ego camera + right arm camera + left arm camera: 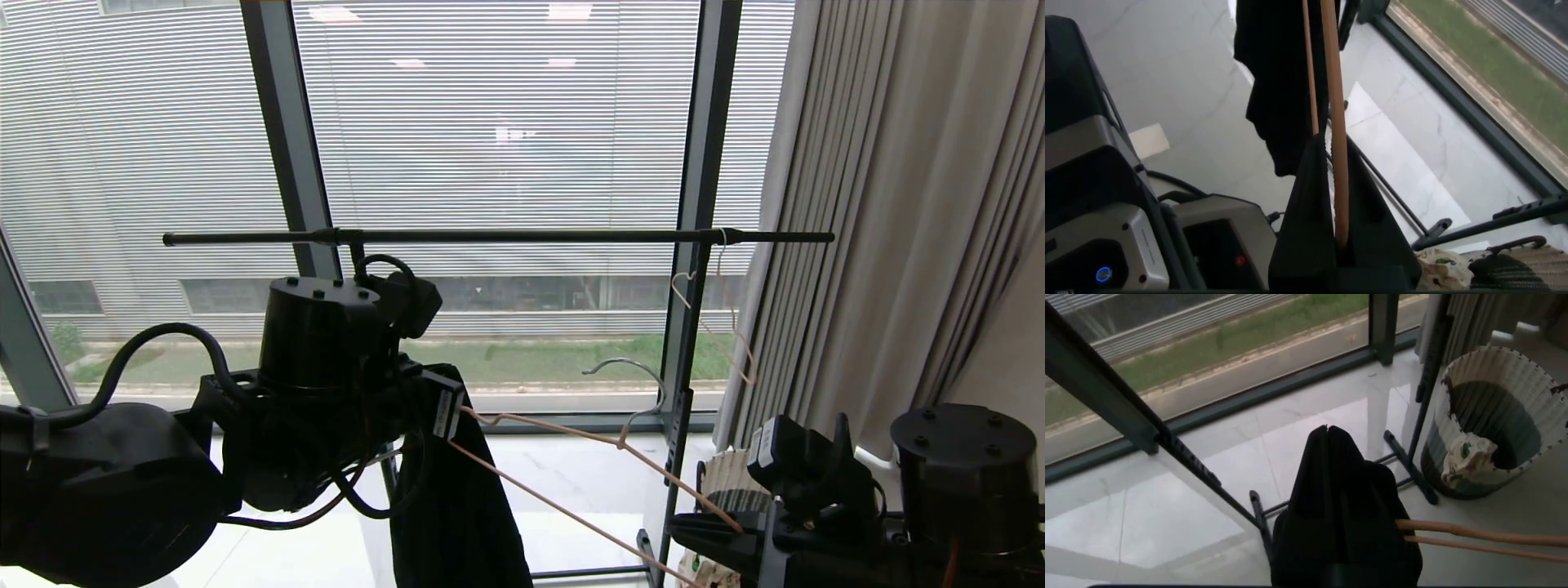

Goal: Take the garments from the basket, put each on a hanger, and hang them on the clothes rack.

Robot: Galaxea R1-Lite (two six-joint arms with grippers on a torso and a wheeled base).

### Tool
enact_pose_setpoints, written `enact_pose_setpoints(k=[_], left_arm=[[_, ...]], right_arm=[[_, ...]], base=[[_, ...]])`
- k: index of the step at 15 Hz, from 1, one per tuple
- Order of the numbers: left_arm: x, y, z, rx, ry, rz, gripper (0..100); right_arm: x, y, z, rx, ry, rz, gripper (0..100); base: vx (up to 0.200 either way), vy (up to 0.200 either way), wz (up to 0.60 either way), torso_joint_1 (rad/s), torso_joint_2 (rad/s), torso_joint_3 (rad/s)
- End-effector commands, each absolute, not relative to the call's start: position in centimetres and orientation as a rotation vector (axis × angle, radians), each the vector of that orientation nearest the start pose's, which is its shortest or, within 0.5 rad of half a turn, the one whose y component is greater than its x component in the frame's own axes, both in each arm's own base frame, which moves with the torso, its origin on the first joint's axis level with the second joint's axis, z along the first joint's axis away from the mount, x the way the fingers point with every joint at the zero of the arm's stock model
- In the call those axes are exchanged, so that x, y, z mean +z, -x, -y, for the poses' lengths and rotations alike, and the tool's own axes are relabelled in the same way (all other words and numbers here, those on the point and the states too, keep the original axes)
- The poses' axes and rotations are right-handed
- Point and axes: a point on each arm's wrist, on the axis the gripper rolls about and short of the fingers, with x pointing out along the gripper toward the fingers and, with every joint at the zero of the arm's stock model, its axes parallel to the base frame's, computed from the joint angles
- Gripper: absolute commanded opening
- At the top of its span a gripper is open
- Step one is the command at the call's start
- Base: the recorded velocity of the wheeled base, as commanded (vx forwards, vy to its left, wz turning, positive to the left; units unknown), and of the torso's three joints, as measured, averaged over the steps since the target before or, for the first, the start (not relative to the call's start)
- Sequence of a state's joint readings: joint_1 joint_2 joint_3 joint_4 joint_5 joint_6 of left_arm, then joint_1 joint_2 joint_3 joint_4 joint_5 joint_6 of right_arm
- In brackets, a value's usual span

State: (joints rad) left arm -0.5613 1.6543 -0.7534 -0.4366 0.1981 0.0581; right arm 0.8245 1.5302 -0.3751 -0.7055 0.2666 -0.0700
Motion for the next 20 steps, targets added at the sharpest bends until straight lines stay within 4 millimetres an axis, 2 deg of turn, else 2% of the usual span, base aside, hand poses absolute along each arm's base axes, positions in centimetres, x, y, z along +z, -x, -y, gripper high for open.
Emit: enact_pose_setpoints(k=[1,5,11,16,20], left_arm=[[16.8,-24.1,14.7,-0.388,-0.23,-0.407,0],[17.9,-22.6,15.3,-0.522,-0.208,-0.372,0],[18.5,-21.2,16.6,-0.621,-0.206,-0.344,0],[19.1,-20.2,17.4,-0.662,-0.208,-0.321,0],[19.3,-20.0,17.2,-0.64,-0.234,-0.303,0]], right_arm=[[12.4,-14.5,-16.7,1.1,0.195,-0.425,0],[11.8,-15.4,-17.7,1.115,0.197,-0.452,0],[11.0,-17.2,-20.9,1.164,0.202,-0.476,0],[10.3,-18.6,-23.7,1.185,0.205,-0.477,0],[10.5,-19.4,-24.5,1.173,0.199,-0.459,0]], base=[[0.0,0.0,0.0,0.0,0.0,0.0],[0.0,0.0,0.0,0.0,0.0,0.0],[0.0,0.0,0.0,0.0,0.0,0.0],[0.0,0.0,0.0,0.0,0.0,0.0],[0.0,0.0,0.0,0.0,0.0,0.0]])
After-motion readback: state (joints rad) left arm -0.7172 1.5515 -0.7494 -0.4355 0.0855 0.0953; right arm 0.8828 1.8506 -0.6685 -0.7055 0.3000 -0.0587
